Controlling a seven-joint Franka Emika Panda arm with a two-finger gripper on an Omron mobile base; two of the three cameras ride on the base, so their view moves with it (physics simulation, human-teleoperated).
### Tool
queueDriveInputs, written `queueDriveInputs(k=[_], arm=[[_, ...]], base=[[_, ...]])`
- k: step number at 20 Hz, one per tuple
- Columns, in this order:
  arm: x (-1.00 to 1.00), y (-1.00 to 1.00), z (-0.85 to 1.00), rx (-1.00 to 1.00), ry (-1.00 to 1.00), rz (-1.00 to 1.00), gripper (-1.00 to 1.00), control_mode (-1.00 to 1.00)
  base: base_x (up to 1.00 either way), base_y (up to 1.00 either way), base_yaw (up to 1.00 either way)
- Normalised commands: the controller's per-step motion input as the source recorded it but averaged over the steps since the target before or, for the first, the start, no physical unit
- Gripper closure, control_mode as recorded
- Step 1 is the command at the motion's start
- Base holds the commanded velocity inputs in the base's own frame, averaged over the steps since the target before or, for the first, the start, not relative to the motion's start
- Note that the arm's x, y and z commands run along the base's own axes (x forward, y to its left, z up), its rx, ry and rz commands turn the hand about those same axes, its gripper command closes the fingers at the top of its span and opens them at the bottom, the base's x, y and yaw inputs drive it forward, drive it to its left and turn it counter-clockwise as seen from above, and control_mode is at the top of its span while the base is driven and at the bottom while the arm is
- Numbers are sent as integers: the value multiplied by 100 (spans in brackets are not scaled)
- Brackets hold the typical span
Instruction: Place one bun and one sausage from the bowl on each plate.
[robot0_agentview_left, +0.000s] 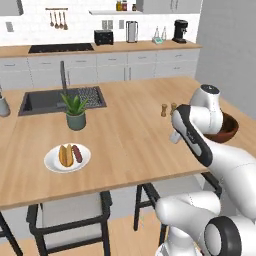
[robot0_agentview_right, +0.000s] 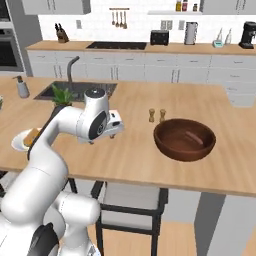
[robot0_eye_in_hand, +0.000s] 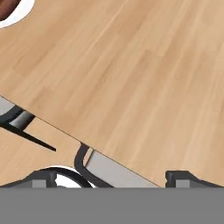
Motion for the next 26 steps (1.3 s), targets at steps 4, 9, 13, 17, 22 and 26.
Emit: queueDriveInputs(k=[4,9,13,17,22,26], arm=[[0,0,0,0,0,0,-100,100],[0,0,0,0,0,0,-100,100],[0,0,0,0,0,0,-100,100],[12,-4,0,0,0,0,-100,-100],[71,6,0,-9,0,0,-100,-100],[97,18,0,-16,6,0,-100,-100]], base=[[0,-92,-2],[0,-83,0],[-1,-68,0],[0,-10,0],[0,0,0],[0,0,0]])
